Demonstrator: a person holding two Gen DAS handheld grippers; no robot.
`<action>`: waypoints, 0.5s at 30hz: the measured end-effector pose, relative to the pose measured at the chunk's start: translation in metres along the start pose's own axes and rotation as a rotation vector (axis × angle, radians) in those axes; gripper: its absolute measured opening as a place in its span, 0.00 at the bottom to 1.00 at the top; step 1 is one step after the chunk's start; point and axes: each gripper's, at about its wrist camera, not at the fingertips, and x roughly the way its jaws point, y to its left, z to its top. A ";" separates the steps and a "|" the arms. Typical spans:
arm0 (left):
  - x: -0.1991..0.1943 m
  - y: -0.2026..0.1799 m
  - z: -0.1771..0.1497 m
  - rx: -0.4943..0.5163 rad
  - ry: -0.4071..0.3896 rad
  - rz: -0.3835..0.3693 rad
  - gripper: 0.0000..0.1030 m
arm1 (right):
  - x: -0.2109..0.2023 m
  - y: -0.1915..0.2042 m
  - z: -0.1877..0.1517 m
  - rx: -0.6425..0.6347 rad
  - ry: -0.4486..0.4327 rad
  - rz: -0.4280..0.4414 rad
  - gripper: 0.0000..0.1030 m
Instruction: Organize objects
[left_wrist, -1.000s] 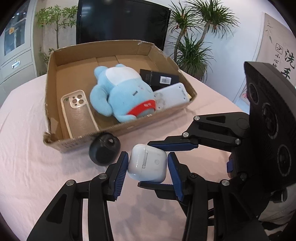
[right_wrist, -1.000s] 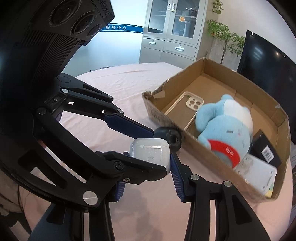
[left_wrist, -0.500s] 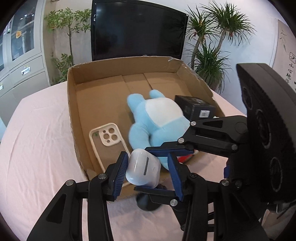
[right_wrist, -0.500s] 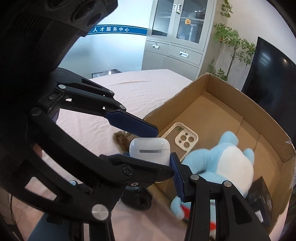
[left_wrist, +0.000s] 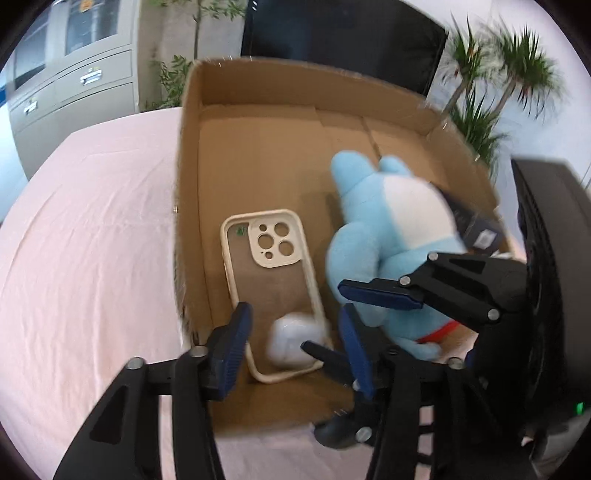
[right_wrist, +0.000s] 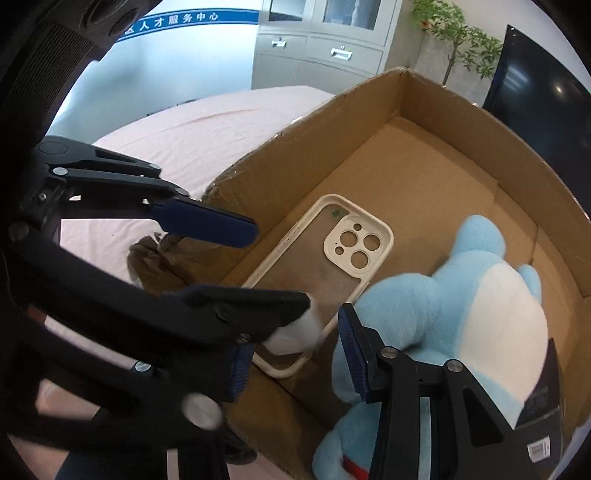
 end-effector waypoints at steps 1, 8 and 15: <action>-0.011 0.000 -0.003 -0.014 -0.022 -0.018 0.73 | -0.009 -0.002 -0.003 0.023 -0.023 0.010 0.41; -0.050 -0.003 -0.051 -0.038 -0.046 -0.123 0.81 | -0.066 -0.014 -0.048 0.210 -0.121 0.272 0.76; 0.000 0.007 -0.083 -0.143 0.080 -0.154 0.79 | -0.030 -0.006 -0.081 0.274 -0.020 0.362 0.75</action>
